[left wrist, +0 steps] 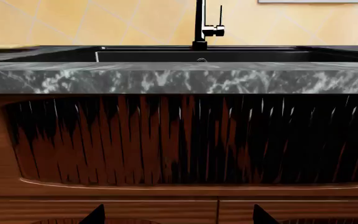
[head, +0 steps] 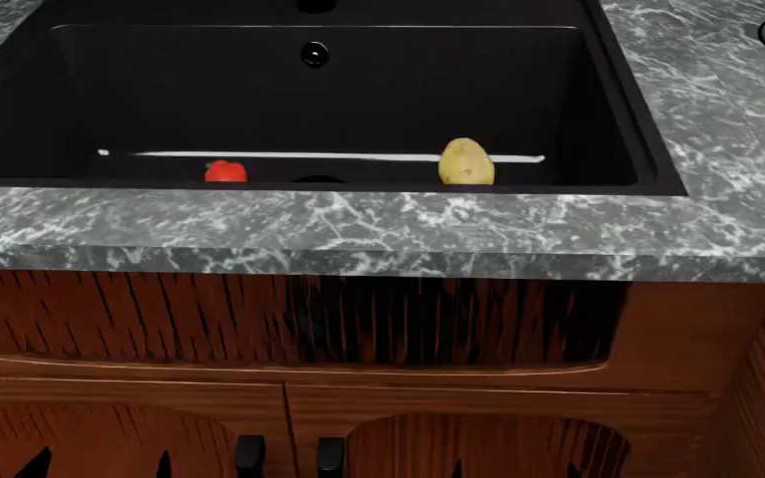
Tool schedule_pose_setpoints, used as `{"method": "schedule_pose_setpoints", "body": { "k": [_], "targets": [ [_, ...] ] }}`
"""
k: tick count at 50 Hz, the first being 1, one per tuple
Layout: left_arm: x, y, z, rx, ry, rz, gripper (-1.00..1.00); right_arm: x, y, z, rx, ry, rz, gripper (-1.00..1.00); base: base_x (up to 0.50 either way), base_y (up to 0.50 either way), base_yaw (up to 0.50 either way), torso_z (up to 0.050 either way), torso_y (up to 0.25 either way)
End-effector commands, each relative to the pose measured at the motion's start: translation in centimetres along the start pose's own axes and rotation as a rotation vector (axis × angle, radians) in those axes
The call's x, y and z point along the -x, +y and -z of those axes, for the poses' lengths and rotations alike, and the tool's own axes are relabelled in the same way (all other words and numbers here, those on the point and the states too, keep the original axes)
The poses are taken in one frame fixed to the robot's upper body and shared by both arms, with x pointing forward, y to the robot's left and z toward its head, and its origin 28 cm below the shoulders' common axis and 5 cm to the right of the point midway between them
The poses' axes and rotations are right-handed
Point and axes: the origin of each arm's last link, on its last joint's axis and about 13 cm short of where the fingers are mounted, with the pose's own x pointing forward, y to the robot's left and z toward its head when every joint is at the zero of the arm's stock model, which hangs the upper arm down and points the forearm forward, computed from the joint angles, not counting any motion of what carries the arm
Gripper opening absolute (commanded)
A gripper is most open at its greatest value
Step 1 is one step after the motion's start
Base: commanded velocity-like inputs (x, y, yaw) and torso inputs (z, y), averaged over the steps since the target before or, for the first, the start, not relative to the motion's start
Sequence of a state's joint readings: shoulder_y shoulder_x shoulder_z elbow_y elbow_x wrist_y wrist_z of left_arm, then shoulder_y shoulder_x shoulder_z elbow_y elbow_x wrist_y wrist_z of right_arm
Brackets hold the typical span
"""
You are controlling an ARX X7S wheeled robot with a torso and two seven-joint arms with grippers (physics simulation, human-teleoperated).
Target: Pick the vegetables from the sink and place them on the cutting board.
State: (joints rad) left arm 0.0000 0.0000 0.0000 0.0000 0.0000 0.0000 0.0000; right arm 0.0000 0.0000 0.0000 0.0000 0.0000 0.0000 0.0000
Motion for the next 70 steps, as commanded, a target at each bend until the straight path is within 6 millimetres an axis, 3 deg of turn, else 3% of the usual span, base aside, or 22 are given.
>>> {"method": "schedule_pose_setpoints", "body": {
  "k": [1, 26, 70],
  "targets": [
    [-0.01, 0.05, -0.01, 0.000, 0.004, -0.008, 1.00, 0.04, 0.07, -0.08, 0.003, -0.007, -0.004, 1.00, 0.00, 0.00, 0.00, 0.000, 0.000],
    [-0.05, 0.20, -0.32, 0.019, -0.035, -0.018, 1.00, 0.09, -0.01, 0.07, 0.014, 0.000, 0.002, 1.00, 0.00, 0.00, 0.00, 0.000, 0.000],
    [0.16, 0.19, -0.21, -0.003, -0.054, 0.003, 1.00, 0.13, 0.01, 0.07, 0.033, 0.005, 0.010, 1.00, 0.00, 0.00, 0.00, 0.050, 0.000]
  ]
}}
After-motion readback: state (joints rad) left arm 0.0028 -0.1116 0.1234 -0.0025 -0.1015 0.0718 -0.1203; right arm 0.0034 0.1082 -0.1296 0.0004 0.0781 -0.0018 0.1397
